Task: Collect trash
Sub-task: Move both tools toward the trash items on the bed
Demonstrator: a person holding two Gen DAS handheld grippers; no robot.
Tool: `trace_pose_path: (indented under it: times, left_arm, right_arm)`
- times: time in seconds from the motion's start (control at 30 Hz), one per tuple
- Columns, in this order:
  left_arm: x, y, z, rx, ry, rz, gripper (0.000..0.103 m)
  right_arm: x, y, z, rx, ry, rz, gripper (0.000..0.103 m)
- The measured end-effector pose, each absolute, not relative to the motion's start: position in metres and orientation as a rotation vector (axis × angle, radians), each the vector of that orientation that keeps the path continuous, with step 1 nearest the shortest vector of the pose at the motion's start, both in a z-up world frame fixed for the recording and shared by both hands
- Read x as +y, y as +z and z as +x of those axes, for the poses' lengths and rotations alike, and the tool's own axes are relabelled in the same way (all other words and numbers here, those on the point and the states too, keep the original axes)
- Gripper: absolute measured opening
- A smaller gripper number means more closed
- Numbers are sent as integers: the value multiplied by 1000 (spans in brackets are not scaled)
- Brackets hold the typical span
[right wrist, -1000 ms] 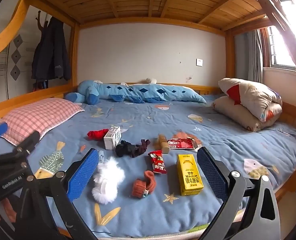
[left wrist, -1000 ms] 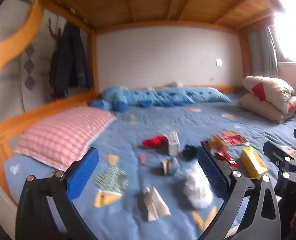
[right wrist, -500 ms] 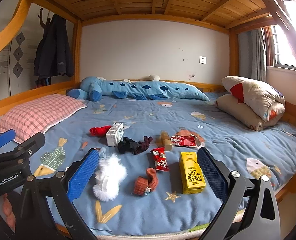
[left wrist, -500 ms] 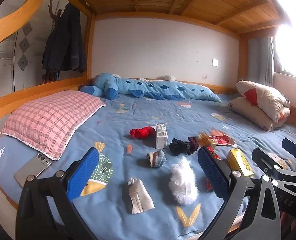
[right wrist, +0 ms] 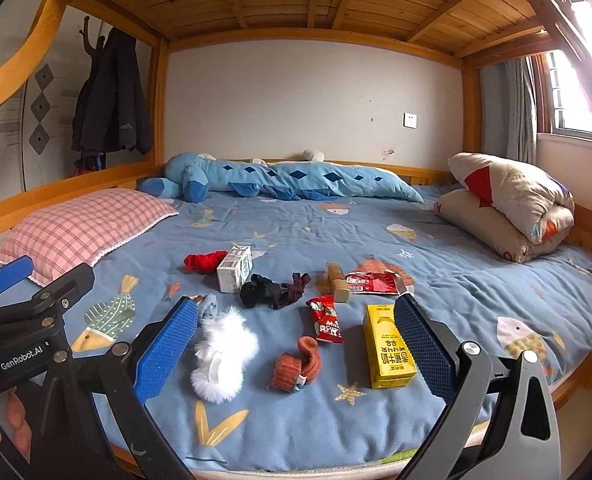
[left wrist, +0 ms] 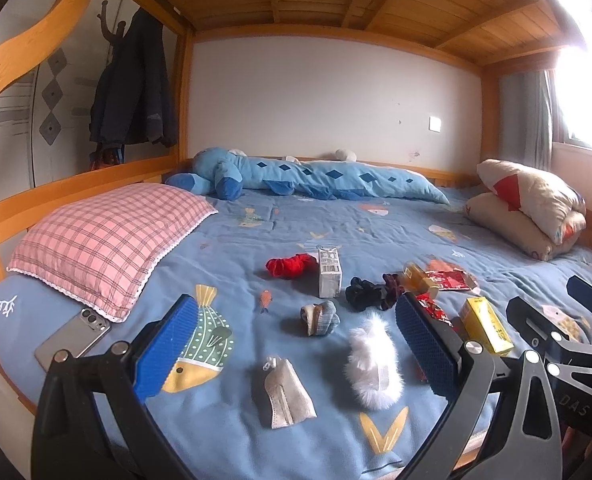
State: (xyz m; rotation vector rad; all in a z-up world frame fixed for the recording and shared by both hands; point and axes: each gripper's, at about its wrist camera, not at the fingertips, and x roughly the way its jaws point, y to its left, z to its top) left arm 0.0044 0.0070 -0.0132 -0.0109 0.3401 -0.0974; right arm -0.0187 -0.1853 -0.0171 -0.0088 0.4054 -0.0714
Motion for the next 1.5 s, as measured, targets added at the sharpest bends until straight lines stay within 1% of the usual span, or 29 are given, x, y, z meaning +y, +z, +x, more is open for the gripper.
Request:
trace_pose_path:
  times: [1.5]
  left_arm:
    - [7, -14, 6, 338, -80, 7, 99]
  right_arm:
    - [-182, -12, -21, 387, -30, 13, 95]
